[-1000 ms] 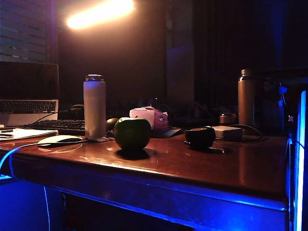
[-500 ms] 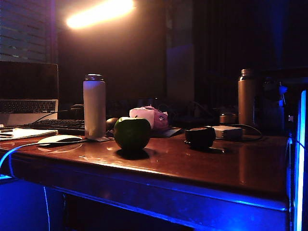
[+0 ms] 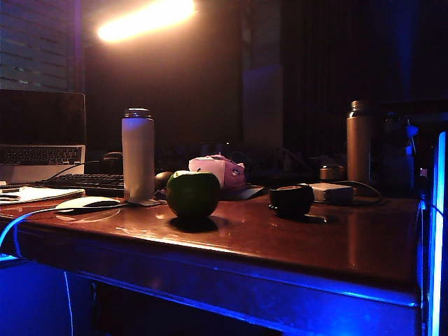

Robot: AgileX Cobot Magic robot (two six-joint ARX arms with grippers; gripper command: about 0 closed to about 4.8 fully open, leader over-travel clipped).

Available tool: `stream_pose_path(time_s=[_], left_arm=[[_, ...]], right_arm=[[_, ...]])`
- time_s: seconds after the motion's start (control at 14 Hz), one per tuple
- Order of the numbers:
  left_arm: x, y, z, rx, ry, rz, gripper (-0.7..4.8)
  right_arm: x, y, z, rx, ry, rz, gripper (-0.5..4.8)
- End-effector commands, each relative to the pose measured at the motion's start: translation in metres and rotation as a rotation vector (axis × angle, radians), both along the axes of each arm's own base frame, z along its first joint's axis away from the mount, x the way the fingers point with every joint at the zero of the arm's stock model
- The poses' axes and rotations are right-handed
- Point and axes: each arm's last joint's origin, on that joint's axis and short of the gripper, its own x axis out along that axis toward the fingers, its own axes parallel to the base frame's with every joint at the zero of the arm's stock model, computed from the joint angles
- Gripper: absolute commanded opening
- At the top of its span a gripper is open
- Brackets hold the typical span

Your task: Stack the black thermos bottle cap from the table onto the green apple.

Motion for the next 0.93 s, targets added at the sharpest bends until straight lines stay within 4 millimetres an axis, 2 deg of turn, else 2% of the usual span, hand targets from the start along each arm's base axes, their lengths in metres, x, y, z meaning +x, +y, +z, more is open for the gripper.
stream_pose_path(time_s=[0.07,0.29,0.36,0.57,0.71,0.86,0.93], left_arm=[[0.026,-0.008,0.041,0.073,0.212,-0.315,-0.03],[0.062,-0.014,0.068,0.048,0.399,-0.616,-0.03],[0.069,-0.014,0.068,0.030,0.452,-0.629,-0.03],[0.086,-0.025,0.056,0.030,0.652,-0.675,-0.03],[0.098,-0.040,0.045,0.107,0.736,-0.641,-0.03],[0.109,-0.057,0.038,0.162,0.776,-0.634,-0.03],[0.112,-0.058,0.036,0.167,0.785,-0.626,-0.03]], right_arm=[[0.036,0.003,0.024,-0.037,0.072,0.152,-0.05],[0.091,0.005,0.027,-0.036,0.219,0.316,-0.05],[0.104,0.005,0.027,-0.030,0.246,0.325,-0.05],[0.137,0.012,0.034,-0.152,0.276,0.367,-0.05],[0.158,0.029,0.038,-0.229,0.282,0.426,-0.05],[0.180,0.039,0.032,-0.239,0.319,0.459,-0.05],[0.189,0.045,0.026,-0.239,0.345,0.472,-0.05]])
